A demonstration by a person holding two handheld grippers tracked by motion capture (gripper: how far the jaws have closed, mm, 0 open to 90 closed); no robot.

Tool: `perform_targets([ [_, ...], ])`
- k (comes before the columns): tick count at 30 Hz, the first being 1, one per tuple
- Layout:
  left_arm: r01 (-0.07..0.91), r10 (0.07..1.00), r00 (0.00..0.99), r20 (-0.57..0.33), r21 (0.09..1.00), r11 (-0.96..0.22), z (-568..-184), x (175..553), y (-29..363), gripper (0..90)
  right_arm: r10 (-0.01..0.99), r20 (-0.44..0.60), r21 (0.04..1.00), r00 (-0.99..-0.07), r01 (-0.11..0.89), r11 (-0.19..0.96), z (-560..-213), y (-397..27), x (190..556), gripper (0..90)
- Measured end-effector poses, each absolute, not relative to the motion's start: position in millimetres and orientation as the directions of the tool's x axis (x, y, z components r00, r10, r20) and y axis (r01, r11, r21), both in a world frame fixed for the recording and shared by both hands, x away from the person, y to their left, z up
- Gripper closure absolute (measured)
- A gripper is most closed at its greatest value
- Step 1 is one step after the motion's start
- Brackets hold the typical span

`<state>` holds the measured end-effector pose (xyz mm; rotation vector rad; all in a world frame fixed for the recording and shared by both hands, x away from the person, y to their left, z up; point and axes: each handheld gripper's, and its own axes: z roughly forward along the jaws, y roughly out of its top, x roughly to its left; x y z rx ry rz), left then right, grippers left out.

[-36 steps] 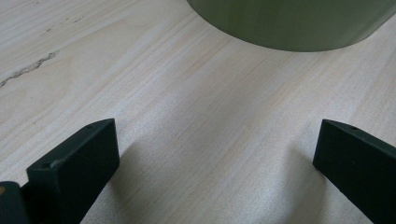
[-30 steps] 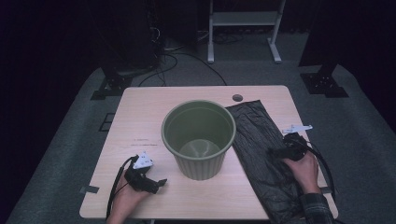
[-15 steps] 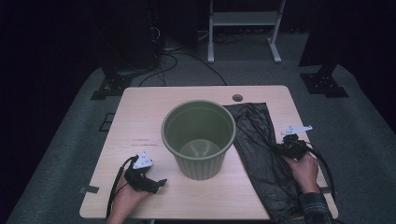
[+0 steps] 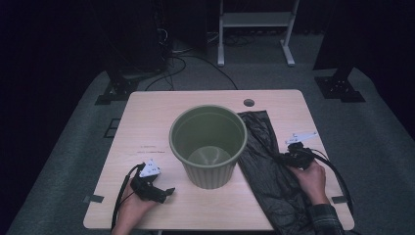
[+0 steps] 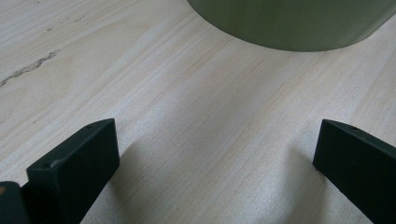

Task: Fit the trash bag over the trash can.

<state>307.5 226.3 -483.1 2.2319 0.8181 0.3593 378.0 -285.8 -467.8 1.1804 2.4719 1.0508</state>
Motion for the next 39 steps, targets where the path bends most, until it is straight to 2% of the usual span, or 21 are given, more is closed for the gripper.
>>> perform_targets([
  [12,0.449,0.650,0.759,0.013,0.713,-0.538,-483,307,226,0.0,0.684,0.106,0.670,-0.722,0.560,0.487,-468,-250,381,88.7],
  [15,0.449,0.650,0.759,0.012,0.713,-0.538,-483,307,226,0.0,0.675,0.115,0.666,-0.729,0.560,0.493,-469,-242,383,82.2],
  [25,0.449,0.651,0.759,0.012,0.713,-0.538,-483,307,226,0.0,0.640,0.201,0.669,-0.742,0.581,0.463,-470,-224,390,41.4],
  [28,0.450,0.651,0.759,0.012,0.713,-0.538,-483,307,226,0.0,0.642,0.186,0.665,-0.743,0.577,0.475,-471,-217,391,32.2],
  [34,0.450,0.651,0.759,0.012,0.713,-0.538,-483,307,226,0.0,0.640,0.163,0.665,-0.751,0.563,0.491,-472,-201,393,21.9],
  [39,0.450,0.651,0.759,0.012,0.713,-0.538,-483,307,226,0.0,0.645,0.113,0.662,-0.756,0.541,0.519,-472,-188,392,21.3],
])
